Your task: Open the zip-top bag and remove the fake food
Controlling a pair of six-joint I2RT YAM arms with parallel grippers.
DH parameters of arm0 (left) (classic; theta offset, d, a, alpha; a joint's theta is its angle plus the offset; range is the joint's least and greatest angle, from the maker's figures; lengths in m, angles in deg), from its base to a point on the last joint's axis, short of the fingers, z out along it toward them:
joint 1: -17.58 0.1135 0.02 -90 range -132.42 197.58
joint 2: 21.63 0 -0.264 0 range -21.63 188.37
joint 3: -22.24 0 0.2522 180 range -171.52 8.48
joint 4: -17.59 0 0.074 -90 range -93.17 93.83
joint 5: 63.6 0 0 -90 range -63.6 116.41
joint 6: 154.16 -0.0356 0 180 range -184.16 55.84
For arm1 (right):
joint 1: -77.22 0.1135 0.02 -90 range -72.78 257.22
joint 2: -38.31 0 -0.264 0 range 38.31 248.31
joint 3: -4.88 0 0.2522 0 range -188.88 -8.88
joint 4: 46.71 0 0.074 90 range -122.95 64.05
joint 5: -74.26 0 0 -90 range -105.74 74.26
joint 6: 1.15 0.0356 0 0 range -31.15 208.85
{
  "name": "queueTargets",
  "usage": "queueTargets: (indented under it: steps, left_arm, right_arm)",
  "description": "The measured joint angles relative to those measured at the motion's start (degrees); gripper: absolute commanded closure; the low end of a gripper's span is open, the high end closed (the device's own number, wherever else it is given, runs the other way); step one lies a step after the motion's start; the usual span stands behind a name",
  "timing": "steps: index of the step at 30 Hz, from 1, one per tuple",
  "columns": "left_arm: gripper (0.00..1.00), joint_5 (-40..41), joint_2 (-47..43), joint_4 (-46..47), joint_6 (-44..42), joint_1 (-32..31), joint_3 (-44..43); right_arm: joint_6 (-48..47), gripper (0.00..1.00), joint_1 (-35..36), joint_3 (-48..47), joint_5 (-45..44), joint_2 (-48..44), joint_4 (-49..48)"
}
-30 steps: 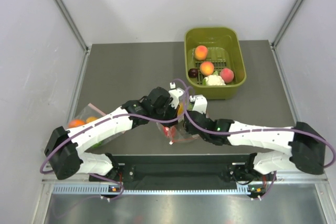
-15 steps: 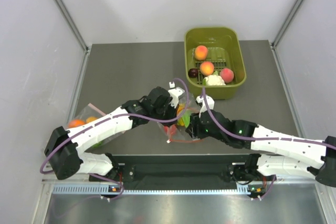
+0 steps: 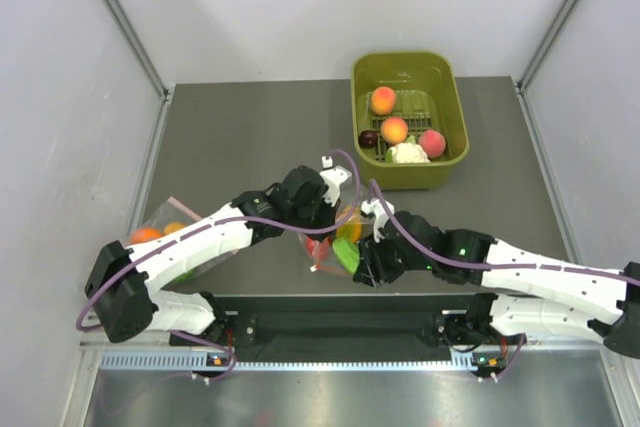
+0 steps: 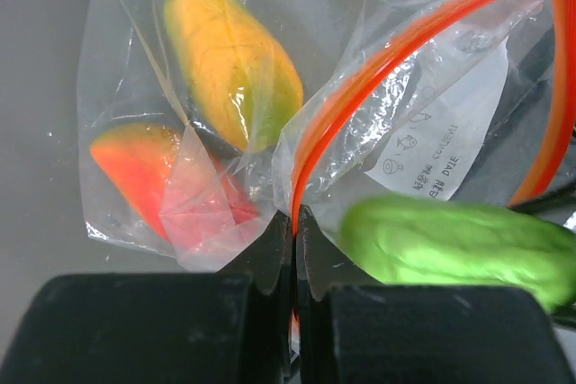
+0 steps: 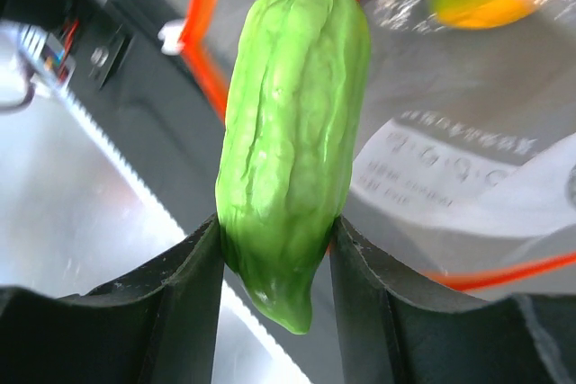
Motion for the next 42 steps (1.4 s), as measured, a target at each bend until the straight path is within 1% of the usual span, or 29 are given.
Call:
queueTargets:
  steps: [5,10,15,17,21,23,25,29,32,34,37,39,42]
  left_arm:
    - [1.00,0.0,0.2,0.0,-0.2,0.0,0.0]
    - [1.00,0.0,0.7,0.0,-0.2,0.0,0.0]
    - [1.00,0.0,0.9,0.0,-0.2,0.0,0.0]
    - [1.00,0.0,0.9,0.0,-0.2,0.0,0.0]
    - [1.00,0.0,0.9,0.0,-0.2,0.0,0.0]
    - [1.00,0.0,0.9,0.0,-0.2,0.0,0.0]
    - [1.00,0.0,0.9,0.0,-0.2,0.0,0.0]
    - [1.00,-0.1,0.9,0.0,-0.2,0.0,0.0]
    - [1.00,-0.2,0.9,0.0,-0.2,0.0,0.0]
    - [1.00,-0.3,0.9,0.0,-0.2,0.0,0.0]
    - [1.00,-0.3,0.9,0.0,-0.2,0.0,0.0]
    - [1.00,-0.3,0.9,0.0,-0.2,0.0,0.0]
    - [1.00,-0.2,0.9,0.0,-0.2,0.0,0.0]
  right_arm:
    - [-2.0,0.74,0.0,-1.1,4.3,-4.0,4.8]
    - [-2.9,0.75,0.1,-4.9,3.5,-8.7,10.0]
    - [-3.8,0.76,0.0,-11.3,-3.4,-12.3,16.2]
    - [-4.4,0.78,-0.3,-14.8,-7.6,-12.7,19.2]
    - [-6.5,0.78,-2.5,-20.1,-14.7,-12.5,23.2]
    - [-8.3,0.78,-5.7,-21.9,-17.3,-12.3,23.8]
    - [-10.7,0.79,-10.4,-22.8,-18.6,-12.2,23.7]
    - [-16.0,0.79,-22.4,-22.7,-17.7,-10.4,21.5]
    - [-19.7,0.80,-31.4,-22.3,-14.8,-7.0,16.6]
    - [-21.9,0.80,-38.0,-22.3,-10.8,-2.6,11.7]
    - [-24.3,0.81,-45.6,-23.1,-5.2,5.3,5.7]
    - [-25.6,0.81,-49.5,-24.5,-1.7,11.9,2.7]
    - [-27.2,0.81,-53.8,-29.2,2.5,21.9,1.0]
